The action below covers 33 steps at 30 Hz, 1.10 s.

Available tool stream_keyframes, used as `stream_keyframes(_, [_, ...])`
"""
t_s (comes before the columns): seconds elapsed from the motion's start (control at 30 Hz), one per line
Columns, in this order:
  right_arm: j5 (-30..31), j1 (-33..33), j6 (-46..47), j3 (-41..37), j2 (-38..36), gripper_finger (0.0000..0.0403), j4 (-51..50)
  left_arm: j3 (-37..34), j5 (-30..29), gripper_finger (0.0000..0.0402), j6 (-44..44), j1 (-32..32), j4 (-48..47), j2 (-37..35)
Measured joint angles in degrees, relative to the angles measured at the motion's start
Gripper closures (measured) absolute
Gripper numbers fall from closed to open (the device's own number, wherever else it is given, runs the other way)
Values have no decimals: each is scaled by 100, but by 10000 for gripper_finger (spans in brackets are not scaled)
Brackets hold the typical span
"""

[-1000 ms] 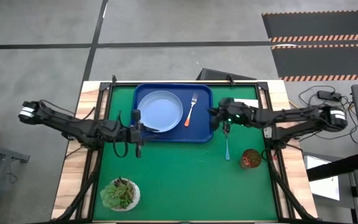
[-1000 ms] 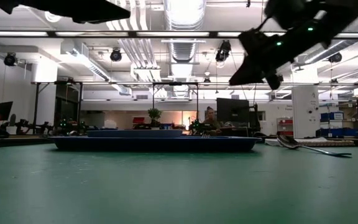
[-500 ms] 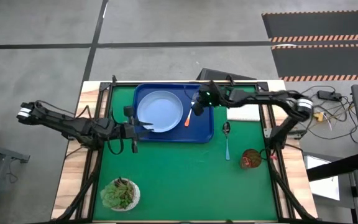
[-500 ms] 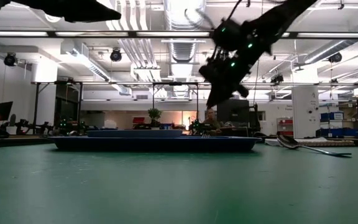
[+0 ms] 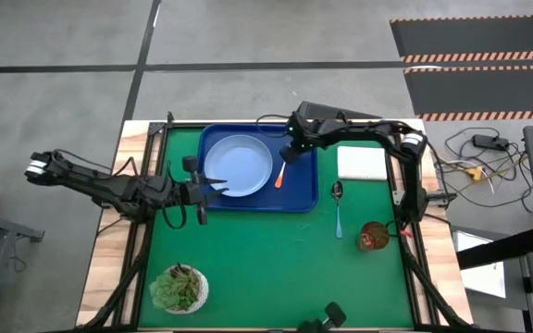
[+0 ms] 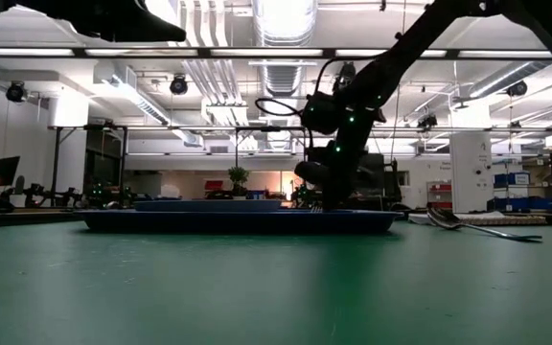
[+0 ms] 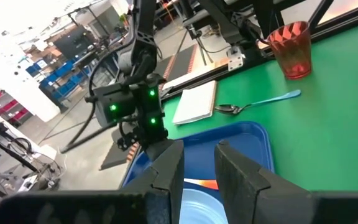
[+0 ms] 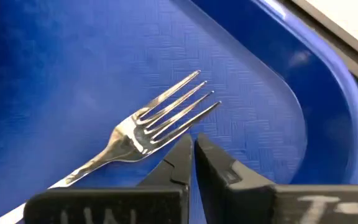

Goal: Pick and place plate/cup/fork/spoon on tray
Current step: Put the orange fork on the blue tray to the right of the blue plate

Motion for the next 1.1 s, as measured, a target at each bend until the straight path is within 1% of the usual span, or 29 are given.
stream_keyframes(0.23, [32,0,-7,12,107,394,142,0,-16,332,0,0,2,1])
stream_keyframes(0.47, [28,26,-10,10,98,394,510,0,-16,332,0,0,7,1])
stream_keyframes(0.77, [36,37,-52,6,40,394,484,0,-15,332,-2,0,9,1])
stream_keyframes(0.93, [464,37,-50,6,-8,394,440,0,-15,332,-7,0,11,1])
stream_keyframes(1.1, [459,41,11,6,196,394,541,0,-15,332,-9,0,13,1])
